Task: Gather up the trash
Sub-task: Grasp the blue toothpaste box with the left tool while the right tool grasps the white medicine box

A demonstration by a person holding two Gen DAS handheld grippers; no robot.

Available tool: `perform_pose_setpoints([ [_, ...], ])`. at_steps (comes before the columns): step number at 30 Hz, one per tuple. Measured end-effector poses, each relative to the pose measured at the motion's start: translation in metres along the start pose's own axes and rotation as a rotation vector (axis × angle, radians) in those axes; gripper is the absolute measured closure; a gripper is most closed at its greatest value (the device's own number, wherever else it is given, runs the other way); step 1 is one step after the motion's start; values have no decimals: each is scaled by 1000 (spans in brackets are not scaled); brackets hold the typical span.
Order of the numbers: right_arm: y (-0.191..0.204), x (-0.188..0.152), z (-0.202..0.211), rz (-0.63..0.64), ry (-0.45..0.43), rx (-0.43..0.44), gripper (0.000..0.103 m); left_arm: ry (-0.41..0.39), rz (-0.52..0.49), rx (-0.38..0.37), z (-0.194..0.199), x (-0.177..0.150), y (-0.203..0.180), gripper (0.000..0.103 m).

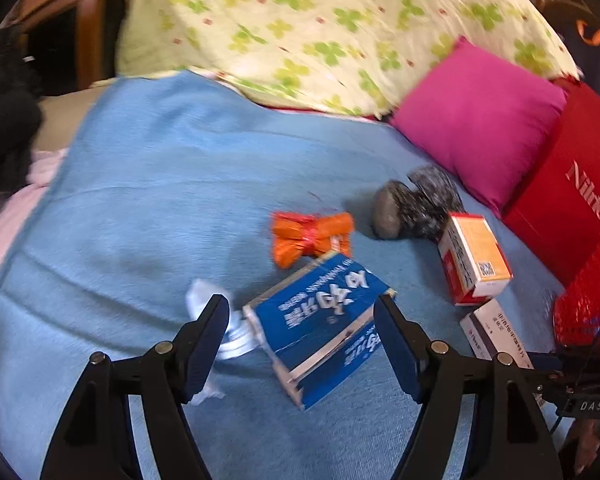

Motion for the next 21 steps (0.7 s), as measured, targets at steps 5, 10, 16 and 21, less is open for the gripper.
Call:
perform_pose_setpoints([
  [5, -5, -1, -2, -16, 16, 15, 62, 39, -27, -88, -18, 5, 1, 28],
  [10, 2, 0, -6, 14, 13, -13, 62, 88, -3, -201, -28, 1, 5, 28],
  [16, 1, -1, -6, 2, 19, -7, 60, 132, -38, -227, -22, -6, -8, 28],
  [21, 5, 0, -10, -4, 25, -14, 55, 134, -73, -177, -19, -9, -16, 28],
])
Point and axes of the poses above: each gripper's, at about its wrist camera, not at the fingertips, and z roughly against the way its jaws point, y to its left, x to its top, the point moved 7 cm from there along -z, roughly the way its jaws point, and after that the axes turned 6 degrees about -z, right-handed, at the moved point
